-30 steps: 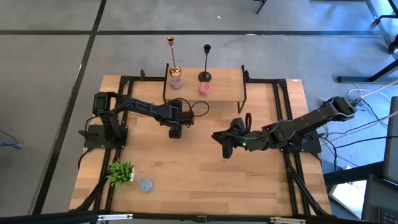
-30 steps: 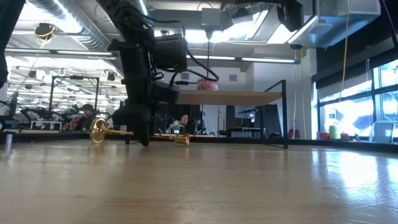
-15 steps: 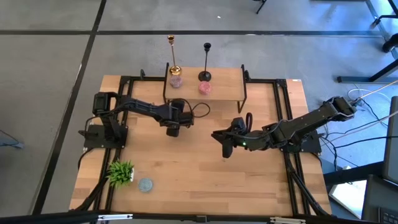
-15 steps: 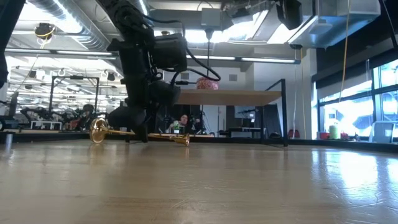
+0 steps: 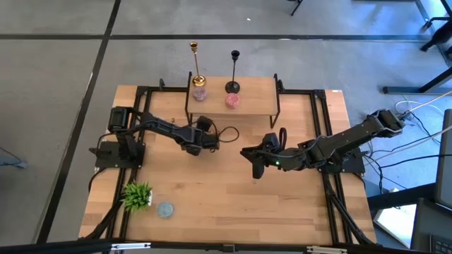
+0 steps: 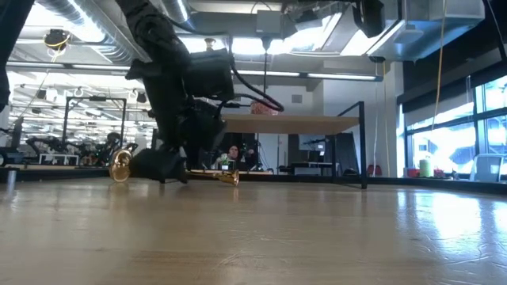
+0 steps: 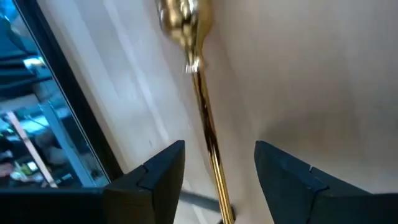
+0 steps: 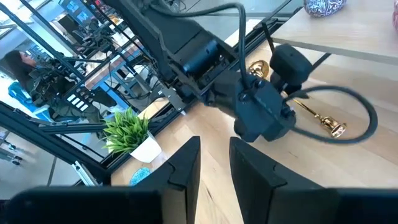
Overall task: Pick & Place candle stick holders
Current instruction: Put the gold candle holder on the shelf
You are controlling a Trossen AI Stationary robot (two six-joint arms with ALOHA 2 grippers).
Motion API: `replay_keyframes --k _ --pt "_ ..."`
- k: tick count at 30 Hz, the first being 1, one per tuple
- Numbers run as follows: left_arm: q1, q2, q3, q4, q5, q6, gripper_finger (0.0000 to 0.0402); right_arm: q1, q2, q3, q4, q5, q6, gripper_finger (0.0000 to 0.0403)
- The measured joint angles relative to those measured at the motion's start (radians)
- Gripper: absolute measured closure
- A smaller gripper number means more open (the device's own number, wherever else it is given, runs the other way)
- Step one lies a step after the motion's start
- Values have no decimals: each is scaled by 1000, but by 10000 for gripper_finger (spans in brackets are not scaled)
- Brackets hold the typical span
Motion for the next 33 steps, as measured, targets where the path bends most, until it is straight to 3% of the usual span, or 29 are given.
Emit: replay_keyframes --k 12,17,23,33 --pt "-32 68 4 60 -95 12 217 3 40 0 40 0 0 315" --pt "-32 70 43 -32 -98 -44 261 3 55 0 68 0 0 315" --pt "-30 66 152 -255 113 -254 383 3 57 0 73 0 0 315" --pt "-184 38 320 -386 312 -537 391 4 57 0 72 -79 0 315"
